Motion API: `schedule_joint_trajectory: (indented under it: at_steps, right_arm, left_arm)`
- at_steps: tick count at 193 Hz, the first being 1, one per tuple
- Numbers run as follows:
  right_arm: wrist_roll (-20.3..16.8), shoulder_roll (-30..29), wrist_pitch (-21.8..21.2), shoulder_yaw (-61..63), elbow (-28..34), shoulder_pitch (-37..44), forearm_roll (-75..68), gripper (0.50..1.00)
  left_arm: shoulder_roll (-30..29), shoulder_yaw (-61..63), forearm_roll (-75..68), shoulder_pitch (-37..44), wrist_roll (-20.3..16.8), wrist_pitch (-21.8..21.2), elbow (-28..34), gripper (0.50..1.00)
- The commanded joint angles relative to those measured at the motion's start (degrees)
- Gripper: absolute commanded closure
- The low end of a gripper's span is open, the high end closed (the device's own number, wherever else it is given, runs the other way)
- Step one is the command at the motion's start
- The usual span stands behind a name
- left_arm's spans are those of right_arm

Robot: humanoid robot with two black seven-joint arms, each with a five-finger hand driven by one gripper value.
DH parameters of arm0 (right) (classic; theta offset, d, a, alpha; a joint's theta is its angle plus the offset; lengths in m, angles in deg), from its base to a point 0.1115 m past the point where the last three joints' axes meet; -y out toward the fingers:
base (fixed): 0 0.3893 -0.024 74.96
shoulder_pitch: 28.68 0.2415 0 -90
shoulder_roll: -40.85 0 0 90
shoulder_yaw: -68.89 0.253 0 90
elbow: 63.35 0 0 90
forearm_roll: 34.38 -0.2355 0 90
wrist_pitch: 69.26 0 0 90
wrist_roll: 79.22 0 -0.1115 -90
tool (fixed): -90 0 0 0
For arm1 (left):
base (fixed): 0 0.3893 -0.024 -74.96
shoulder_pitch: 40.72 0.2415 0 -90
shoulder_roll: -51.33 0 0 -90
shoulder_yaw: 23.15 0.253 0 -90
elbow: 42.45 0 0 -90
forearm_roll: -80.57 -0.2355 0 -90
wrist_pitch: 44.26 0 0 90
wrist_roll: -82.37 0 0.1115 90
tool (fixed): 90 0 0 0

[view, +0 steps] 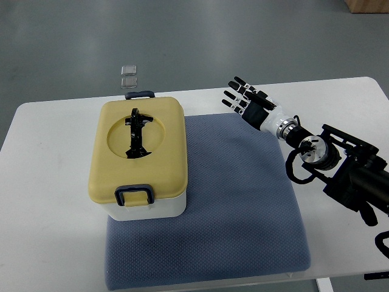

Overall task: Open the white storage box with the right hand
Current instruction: 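Raise the right hand and swing it over the box toward the lid handle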

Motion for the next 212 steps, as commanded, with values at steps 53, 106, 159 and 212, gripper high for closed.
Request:
schedule_joint_trajectory:
  at_steps: [53,106,159,212]
  right_arm:
    - [0.04,0.2,0.88,0.26,0.08,0.51,2.1,0.564]
    - [0.13,3.02,3.25,0.26,0.17,3.23,2.1,0.564]
    - [0.04,4.25,3.6,-0.18,0.44,6.57,3.33,0.566]
    - [0.39,6.44,2.99,-0.09,1.58,11.41,20.11,0.564]
  left_arm:
    - [0.0,-0.26,-0.01,-0.09,-0.09,0.0,-0.24,0.5]
    - [0.0,-0.09,0.08,-0.96,-0.09,0.0,-0.07,0.5]
    - [0.0,-0.09,-0.01,-0.96,-0.09,0.0,-0.07,0.5]
    - [0.0,-0.09,0.08,-0.96,-0.09,0.0,-0.15,0.5]
